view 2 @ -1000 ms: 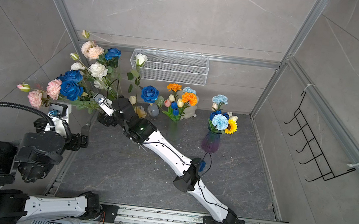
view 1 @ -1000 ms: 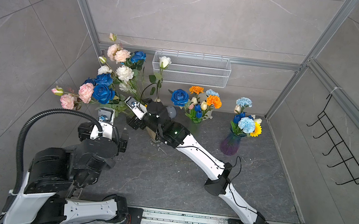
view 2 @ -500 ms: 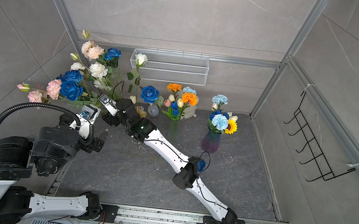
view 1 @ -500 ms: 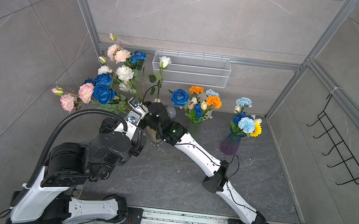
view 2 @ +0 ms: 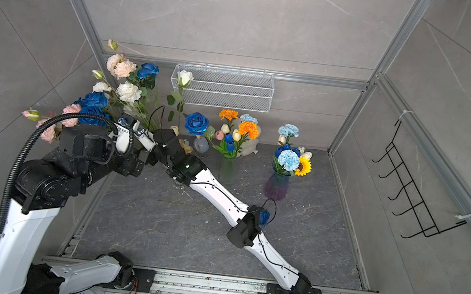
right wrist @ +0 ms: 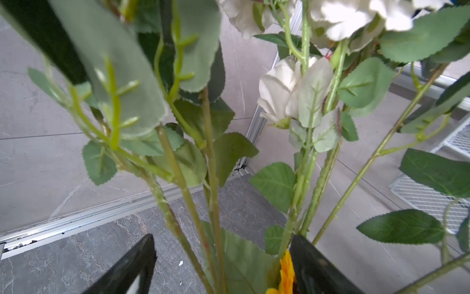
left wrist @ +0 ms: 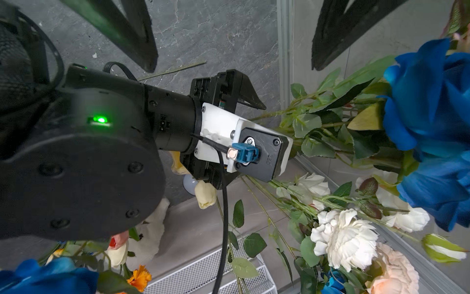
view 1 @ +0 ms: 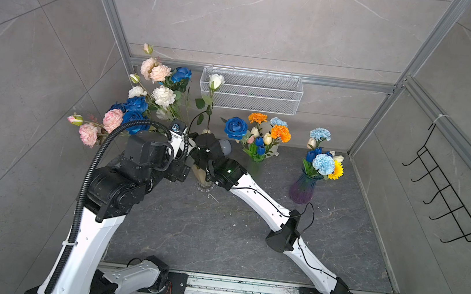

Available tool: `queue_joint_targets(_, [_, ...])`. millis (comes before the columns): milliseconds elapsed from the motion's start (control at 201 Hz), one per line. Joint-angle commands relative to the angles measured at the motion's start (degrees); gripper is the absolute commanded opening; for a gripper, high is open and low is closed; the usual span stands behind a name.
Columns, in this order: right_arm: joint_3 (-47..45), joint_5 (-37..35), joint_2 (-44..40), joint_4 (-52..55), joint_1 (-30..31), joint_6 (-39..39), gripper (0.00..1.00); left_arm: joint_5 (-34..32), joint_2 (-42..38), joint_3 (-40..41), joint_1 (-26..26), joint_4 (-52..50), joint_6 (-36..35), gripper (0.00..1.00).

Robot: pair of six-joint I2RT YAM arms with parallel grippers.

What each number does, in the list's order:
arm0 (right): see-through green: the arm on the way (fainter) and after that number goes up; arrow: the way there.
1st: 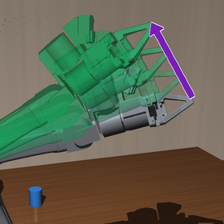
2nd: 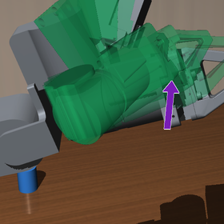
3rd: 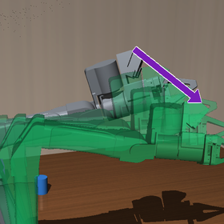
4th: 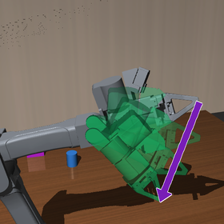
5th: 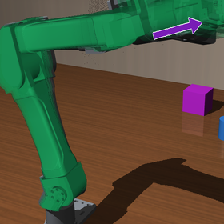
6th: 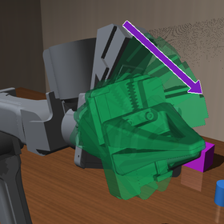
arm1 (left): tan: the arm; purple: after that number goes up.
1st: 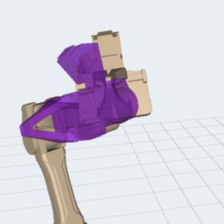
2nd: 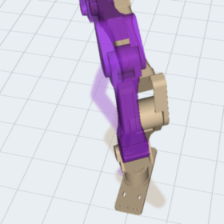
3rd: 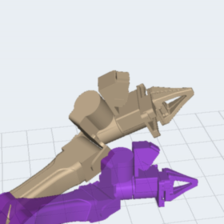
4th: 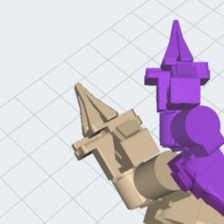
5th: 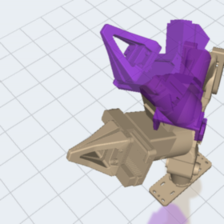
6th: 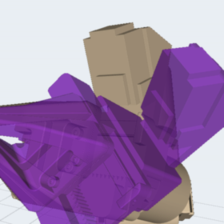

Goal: Pick out blue flowers from the vase
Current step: Pick up the flower from the vase.

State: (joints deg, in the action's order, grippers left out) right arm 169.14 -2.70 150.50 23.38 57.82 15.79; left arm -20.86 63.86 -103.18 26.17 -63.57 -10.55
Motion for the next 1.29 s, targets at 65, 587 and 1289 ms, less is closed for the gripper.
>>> queue_joint_targets(65, [1.63, 2.19, -2.15, -2.01, -0.42, -1.46, 0.77, 8.16, -1.91, -0.6, -8.11, 4.68, -0.51, 0.96])
queue_joint_targets(587, [1.55, 4.56, -2.49, -3.22, -0.76, -2.34, 0.59, 16.05, -4.46, 5.54, -29.59, 5.41, 12.78, 0.96])
queue_joint_targets(1289, [1.02, 6.84, -0.44, -6.67, -1.38, -4.19, 0.35, 15.58, -11.32, 22.01, -29.6, 0.45, 20.67, 1.0])
